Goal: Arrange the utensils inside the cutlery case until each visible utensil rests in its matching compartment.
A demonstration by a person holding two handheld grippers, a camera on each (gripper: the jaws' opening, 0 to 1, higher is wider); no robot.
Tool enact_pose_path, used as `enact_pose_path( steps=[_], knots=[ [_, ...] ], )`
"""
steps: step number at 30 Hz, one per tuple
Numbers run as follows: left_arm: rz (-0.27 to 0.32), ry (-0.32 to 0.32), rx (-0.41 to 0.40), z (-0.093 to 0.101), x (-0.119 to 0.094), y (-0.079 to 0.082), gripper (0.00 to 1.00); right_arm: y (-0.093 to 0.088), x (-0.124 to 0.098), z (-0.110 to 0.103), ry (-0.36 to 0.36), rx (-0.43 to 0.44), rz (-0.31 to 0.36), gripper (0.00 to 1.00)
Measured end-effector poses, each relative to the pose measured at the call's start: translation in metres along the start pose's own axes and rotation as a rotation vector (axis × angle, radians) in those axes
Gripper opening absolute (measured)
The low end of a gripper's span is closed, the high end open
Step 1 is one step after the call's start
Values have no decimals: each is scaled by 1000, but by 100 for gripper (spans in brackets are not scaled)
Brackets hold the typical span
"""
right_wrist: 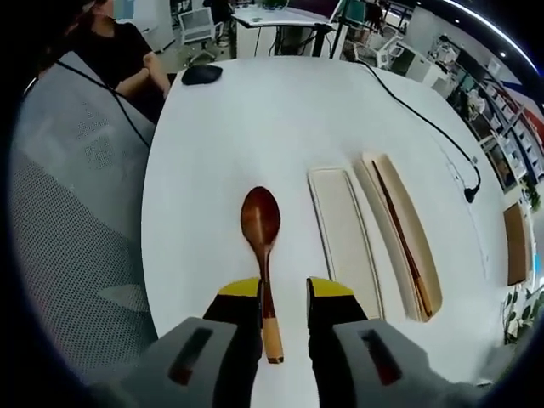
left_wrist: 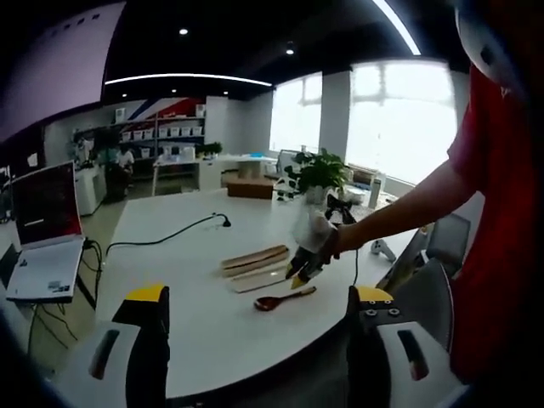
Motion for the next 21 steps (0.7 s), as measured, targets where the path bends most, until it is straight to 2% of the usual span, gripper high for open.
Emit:
enact_pose_path(
  steps=[21],
  knots=[
    [-15,14,-14,-9,2,-7,88,-1,19,-8,36,4,-28,16]
  ],
)
Point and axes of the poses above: the point that each gripper's makers call its tool centre point, and the gripper's own axes: x roughly forward along the fingers, z roughly to its right, y roughly out of its top, the point moved 4 cm from there along -x, roughly backward along the fingers, and after that the axes turned 2 degrees about y, right-handed, at the moved point
